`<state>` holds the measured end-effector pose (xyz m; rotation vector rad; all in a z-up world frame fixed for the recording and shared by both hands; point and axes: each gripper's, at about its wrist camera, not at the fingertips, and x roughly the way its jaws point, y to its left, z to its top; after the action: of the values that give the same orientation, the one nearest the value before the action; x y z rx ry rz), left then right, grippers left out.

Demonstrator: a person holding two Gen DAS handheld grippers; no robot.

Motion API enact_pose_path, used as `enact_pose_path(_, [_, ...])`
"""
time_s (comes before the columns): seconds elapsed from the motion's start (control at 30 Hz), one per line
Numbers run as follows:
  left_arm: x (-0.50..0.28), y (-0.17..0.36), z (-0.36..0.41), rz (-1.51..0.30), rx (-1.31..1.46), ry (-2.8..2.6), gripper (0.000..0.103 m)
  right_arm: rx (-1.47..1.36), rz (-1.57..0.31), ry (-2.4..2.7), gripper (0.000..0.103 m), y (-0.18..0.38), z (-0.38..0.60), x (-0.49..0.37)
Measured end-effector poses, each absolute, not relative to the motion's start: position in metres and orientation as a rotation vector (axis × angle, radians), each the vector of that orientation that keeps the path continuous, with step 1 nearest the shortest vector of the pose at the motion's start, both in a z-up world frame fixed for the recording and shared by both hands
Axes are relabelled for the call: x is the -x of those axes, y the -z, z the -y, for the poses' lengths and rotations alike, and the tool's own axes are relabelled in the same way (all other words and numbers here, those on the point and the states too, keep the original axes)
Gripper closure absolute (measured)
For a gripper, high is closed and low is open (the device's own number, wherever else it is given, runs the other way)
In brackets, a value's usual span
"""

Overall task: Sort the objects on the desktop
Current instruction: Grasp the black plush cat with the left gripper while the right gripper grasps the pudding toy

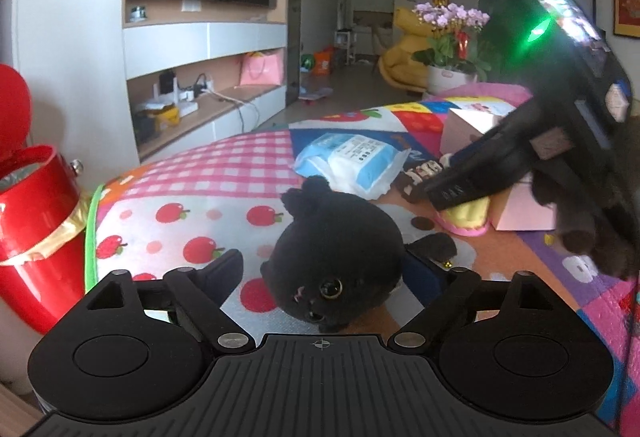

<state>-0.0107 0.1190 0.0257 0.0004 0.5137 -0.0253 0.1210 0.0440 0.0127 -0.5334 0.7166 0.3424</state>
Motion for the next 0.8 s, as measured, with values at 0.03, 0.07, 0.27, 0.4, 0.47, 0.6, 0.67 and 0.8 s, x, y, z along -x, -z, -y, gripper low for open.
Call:
enact_pose_path(0.03, [0.011, -0.025, -0.118, -0.516, -0.009, 0.025, 0.010, 0.524, -0.722, -0.351, 0.064, -0.014, -0.041, -0.115])
enact_pose_path(0.07, [0.011, -0.025, -0.117, -0.521, -0.017, 0.026, 0.010, 0.500, -0.728, -0.387, 0.064, -0.017, -0.037, -0.104])
enact_pose_path(0.27, [0.009, -0.023, -0.107, -0.535, -0.080, 0.024, 0.010, 0.535, -0.720, -0.470, 0.064, -0.013, -0.003, -0.031])
enact_pose_path(0.4, [0.001, -0.018, -0.096, -0.555, -0.137, 0.017, 0.013, 0.528, -0.690, -0.419, 0.064, -0.009, 0.031, 0.002])
enact_pose_path(0.47, [-0.004, -0.015, -0.091, -0.567, -0.172, 0.004, 0.020, 0.434, -0.689, -0.403, 0.054, -0.015, 0.056, 0.012])
enact_pose_path(0.6, [-0.007, -0.016, -0.088, -0.581, -0.190, -0.014, 0.025, 0.232, -0.637, -0.312, 0.017, -0.022, 0.107, 0.037])
enact_pose_path(0.67, [-0.005, -0.022, -0.084, -0.592, -0.178, -0.004, 0.026, 0.141, -0.626, -0.250, 0.013, -0.020, 0.133, 0.048])
enact_pose_path(0.8, [0.010, -0.052, -0.068, -0.606, -0.006, 0.182, 0.026, -0.040, -0.644, -0.147, 0.005, -0.007, 0.183, 0.066])
